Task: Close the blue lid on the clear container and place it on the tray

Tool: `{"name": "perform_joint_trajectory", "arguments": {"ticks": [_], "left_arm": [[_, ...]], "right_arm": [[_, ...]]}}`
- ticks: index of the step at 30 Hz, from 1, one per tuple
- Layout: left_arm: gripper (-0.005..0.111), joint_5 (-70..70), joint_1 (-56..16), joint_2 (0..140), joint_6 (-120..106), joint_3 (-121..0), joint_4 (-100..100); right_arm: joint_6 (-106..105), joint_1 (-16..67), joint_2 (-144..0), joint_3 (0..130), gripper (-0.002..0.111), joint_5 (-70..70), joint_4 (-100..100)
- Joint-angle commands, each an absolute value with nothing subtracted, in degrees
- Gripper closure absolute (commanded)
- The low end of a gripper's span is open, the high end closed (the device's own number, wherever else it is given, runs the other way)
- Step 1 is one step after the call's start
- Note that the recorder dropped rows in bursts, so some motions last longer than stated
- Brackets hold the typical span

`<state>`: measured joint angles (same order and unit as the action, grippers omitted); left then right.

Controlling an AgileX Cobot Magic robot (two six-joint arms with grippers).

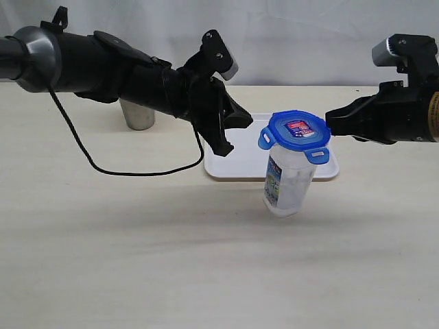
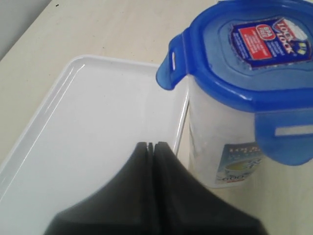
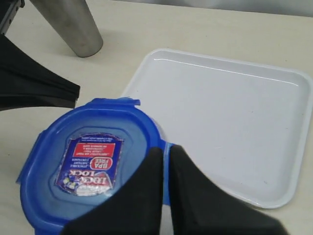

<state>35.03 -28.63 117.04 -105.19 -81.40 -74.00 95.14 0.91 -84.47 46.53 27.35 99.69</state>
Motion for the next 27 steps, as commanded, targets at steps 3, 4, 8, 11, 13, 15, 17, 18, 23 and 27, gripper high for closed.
{"name": "perform_joint_trajectory", "arguments": {"ticks": [3,4,8,11,13,15,17,18,23,27], "left_arm": [[0.107,36.95,-28.69,116.05,-103.43,-81.33,-74.29],[0.107,36.95,-28.69,116.05,-103.43,-81.33,-74.29],[0.107,38.48,-28.69,116.05,-103.43,-81.33,-74.09],[0.107,39.09,-28.69,116.05,-103.77,-81.33,-74.20],[0.107,38.79,-28.69,116.05,-103.77,-81.33,-74.10],[0.107,39.23,-28.69,116.05,-103.77,-81.33,-74.10],[0.107,40.68,-28.69,116.05,-103.77,-81.33,-74.10],[0.107,41.47,-28.69,116.05,-103.77,-81.33,-74.10],[0.107,43.51,-28.69,116.05,-103.77,-81.33,-74.31],[0.107,44.81,-28.69,116.05,-103.56,-81.33,-74.31]], "right_arm": [[93.39,0.81,-84.02,46.59,0.104,26.18,99.95],[92.92,0.81,-83.44,46.59,0.104,25.89,99.95],[91.86,0.81,-80.59,46.59,0.104,25.43,99.95],[91.86,0.81,-79.06,46.59,0.104,25.67,99.95],[91.69,0.81,-78.97,46.59,0.104,26.64,99.95],[90.54,0.81,-79.12,46.59,0.104,28.68,99.95],[89.06,0.81,-79.24,46.59,0.104,31.04,99.95],[88.15,0.81,-79.24,46.59,0.104,32.18,99.95],[86.24,0.81,-79.24,46.59,0.104,35.11,99.95],[86.11,0.81,-79.24,46.47,0.104,35.11,99.95]]}}
